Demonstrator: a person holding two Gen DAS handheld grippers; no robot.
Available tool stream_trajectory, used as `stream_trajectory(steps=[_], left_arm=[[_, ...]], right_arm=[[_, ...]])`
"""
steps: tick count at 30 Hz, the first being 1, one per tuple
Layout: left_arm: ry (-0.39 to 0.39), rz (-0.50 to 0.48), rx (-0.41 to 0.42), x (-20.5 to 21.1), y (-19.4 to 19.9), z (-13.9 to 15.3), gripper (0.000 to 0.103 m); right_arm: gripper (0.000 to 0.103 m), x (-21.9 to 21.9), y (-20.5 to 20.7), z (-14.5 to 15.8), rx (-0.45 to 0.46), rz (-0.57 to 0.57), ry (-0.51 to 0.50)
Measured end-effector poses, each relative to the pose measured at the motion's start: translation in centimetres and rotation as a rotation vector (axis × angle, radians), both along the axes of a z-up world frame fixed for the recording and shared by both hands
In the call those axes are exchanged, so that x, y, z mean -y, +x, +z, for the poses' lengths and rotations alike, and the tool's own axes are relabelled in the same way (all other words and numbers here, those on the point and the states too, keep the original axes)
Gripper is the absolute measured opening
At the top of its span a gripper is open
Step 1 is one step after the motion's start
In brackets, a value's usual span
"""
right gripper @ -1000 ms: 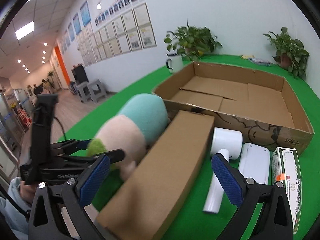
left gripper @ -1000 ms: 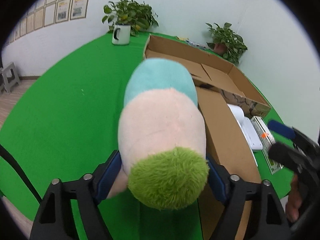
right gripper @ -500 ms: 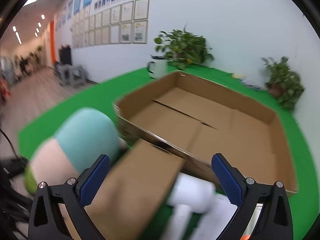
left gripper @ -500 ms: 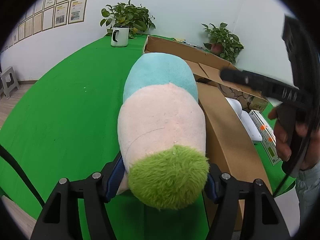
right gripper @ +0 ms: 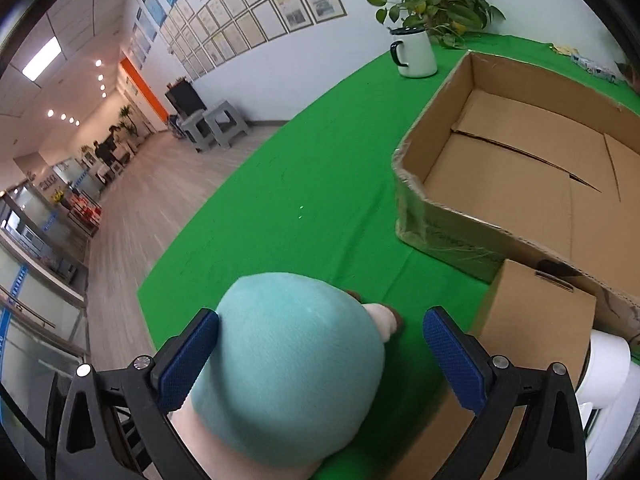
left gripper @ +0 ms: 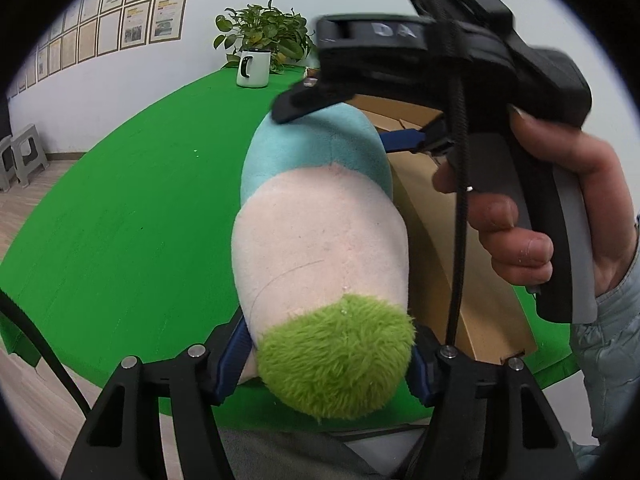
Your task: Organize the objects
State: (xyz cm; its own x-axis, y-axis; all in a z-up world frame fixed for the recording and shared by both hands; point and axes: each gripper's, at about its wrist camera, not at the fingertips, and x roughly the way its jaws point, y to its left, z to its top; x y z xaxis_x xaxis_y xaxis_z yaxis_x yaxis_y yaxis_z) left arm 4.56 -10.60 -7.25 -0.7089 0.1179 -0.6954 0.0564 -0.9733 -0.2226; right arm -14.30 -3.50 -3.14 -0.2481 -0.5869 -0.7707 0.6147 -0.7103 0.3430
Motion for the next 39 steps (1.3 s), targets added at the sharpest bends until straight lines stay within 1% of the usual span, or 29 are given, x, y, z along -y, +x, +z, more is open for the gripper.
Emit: stream_trajectory(steps=[2, 3, 6, 7, 11, 16, 19, 22, 23, 25, 28, 29, 31, 33, 35, 38, 39], left_arm=[[-0.035, -0.013, -0.007, -0.7, 0.3, 0.1, 0.063], [-0.050, -0.015, -0.008, -1.1, 0.5, 0.2, 0.063], [-0.095, -0.032, -0.016, -2.0, 0.9, 0.0, 0.063], [-0.103, -0.036, -0.020, -2.1, 1.1, -0.1, 0.063], [-0.142, -0.051, -0.032, -2.9, 1.2, -0.3, 0.063], [-0.208, -0.066, -0.041, -4.2, 1.0, -1.0, 0.063], [-0.212, -0.065, -0.035, -4.3, 1.1, -1.4, 0.063], [-0.212, -0.062, -0.037, -4.3, 1.1, -1.5, 0.063], [-0.208, -0.059, -0.039, -4.2, 1.1, -1.5, 0.063], [-0.208, -0.056, -0.047, -4.2, 1.2, -1.3, 0.060], [-0.232, -0.050, -0.065, -4.4, 1.3, -0.9, 0.058], [-0.245, -0.045, -0.066, -4.5, 1.3, -0.7, 0.057], [-0.272, -0.034, -0.073, -4.8, 1.3, -0.3, 0.056], [-0.294, -0.024, -0.094, -5.1, 1.2, 0.7, 0.055], [-0.331, -0.014, -0.138, -5.5, 1.1, 2.4, 0.055], [-0.366, -0.001, -0.223, -6.2, 0.5, 5.8, 0.055], [-0.375, 0.004, -0.258, -6.5, 0.2, 7.1, 0.055]], right_arm=[[0.102, 0.9, 0.8, 0.0, 0.016, 0.017, 0.020], [0.103, 1.7, 1.4, -0.3, 0.022, 0.037, 0.048], [0.103, 2.4, 3.7, -1.1, -0.061, 0.030, 0.174], [0.103, 2.4, 3.7, -1.3, -0.063, 0.025, 0.185], [0.100, 1.0, 3.4, -2.2, 0.004, -0.059, 0.156], [0.097, -0.6, 4.6, -1.9, 0.004, -0.141, 0.130], [0.097, -1.3, 5.5, -2.2, 0.021, -0.145, 0.130], [0.097, -0.9, 6.6, -2.3, 0.001, -0.137, 0.135], [0.096, -0.7, 5.9, -2.5, -0.008, -0.135, 0.133], [0.091, -0.7, 5.6, -2.6, -0.012, -0.136, 0.116], [0.084, -0.5, 5.2, -2.6, -0.020, -0.145, 0.082], [0.082, -0.9, 6.1, -1.9, -0.025, -0.144, 0.072], [0.078, -0.8, 6.3, -1.4, -0.045, -0.135, 0.048], [0.076, -1.4, 6.7, -0.7, -0.053, -0.140, 0.019], [0.076, -1.5, 6.7, 0.6, -0.079, -0.145, -0.012], [0.076, -2.2, 6.5, 4.2, -0.152, -0.145, -0.060], [0.076, -2.5, 6.3, 6.1, -0.193, -0.147, -0.076]])
